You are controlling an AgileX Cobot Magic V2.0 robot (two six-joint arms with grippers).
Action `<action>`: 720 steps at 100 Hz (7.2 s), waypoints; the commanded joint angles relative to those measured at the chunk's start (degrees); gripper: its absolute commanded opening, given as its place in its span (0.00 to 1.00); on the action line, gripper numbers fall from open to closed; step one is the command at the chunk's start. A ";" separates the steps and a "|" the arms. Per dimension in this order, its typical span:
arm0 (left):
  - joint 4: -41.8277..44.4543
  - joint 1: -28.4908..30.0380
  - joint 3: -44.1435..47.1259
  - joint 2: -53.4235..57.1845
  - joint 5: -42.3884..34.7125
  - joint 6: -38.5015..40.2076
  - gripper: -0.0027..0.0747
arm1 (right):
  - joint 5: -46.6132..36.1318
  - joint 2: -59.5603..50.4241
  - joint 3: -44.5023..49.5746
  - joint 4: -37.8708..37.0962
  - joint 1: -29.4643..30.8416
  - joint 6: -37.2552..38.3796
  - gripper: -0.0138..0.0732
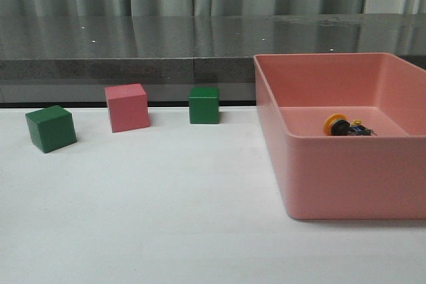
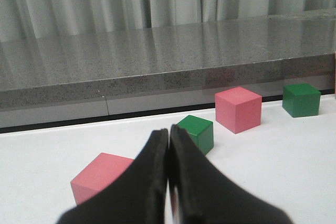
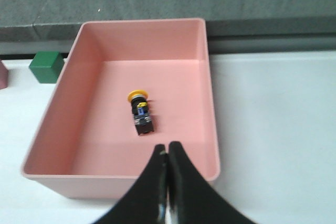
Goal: Place and stand button with both arms
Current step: 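Move the right gripper over the yellow-capped button in the pink bin, then lower the right gripper into the bin and grasp the button, then lift the button out of the bin and lower it onto the table, then open the right gripper, release the button on its side, withdraw, then move the left gripper down toward the button lying on the table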
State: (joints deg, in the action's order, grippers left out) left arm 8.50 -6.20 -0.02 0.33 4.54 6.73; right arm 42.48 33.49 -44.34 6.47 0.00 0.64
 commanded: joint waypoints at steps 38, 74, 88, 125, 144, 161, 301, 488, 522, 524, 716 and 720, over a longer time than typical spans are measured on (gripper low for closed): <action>0.00 -0.34 1.77 1.73 -4.54 0.63 0.01 | 4.12 32.36 -19.61 11.79 0.00 -7.72 0.08; 0.00 -0.34 1.77 1.73 -4.54 0.63 0.01 | 3.37 44.35 -20.06 25.76 0.00 -24.60 0.62; 0.00 -0.34 1.77 1.73 -4.54 0.63 0.01 | 0.29 47.34 -20.06 26.36 0.00 -29.22 0.82; 0.00 -0.34 1.77 1.73 -4.54 0.63 0.01 | -11.20 57.21 -20.06 20.38 -5.97 -33.43 0.81; 0.00 -0.34 1.77 1.73 -4.54 0.63 0.01 | -16.88 62.20 -20.06 16.01 -7.75 -33.11 0.81; 0.00 -0.34 1.77 1.73 -4.54 0.63 0.01 | -20.34 64.54 -20.06 15.44 -7.63 -33.11 0.81; 0.00 -0.34 1.77 1.73 -4.54 0.63 0.01 | 5.38 62.90 -43.97 13.20 -18.71 -38.03 0.18; 0.00 -0.34 1.77 1.73 -4.54 0.63 0.01 | 17.48 78.02 -68.52 7.01 -35.18 -38.55 0.59; 0.00 -0.34 1.77 1.73 -4.54 0.63 0.01 | 21.83 65.13 -68.41 7.01 -17.09 -23.80 0.09; 0.00 -0.34 1.77 1.73 -4.54 0.63 0.01 | 22.07 64.58 -68.41 7.01 -15.94 -23.52 0.09; -19.49 -0.43 -24.29 -14.51 17.44 -4.76 0.01 | -23.00 -9.98 17.82 7.93 -0.86 -22.58 0.09; -20.81 -0.43 -27.30 -17.46 18.99 -8.29 0.01 | -22.97 -9.98 17.82 8.19 -0.86 -22.58 0.09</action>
State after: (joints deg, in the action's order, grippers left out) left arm -9.61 -6.20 -19.97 -10.19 23.93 3.69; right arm 23.65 23.22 -25.16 13.60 -1.22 -21.88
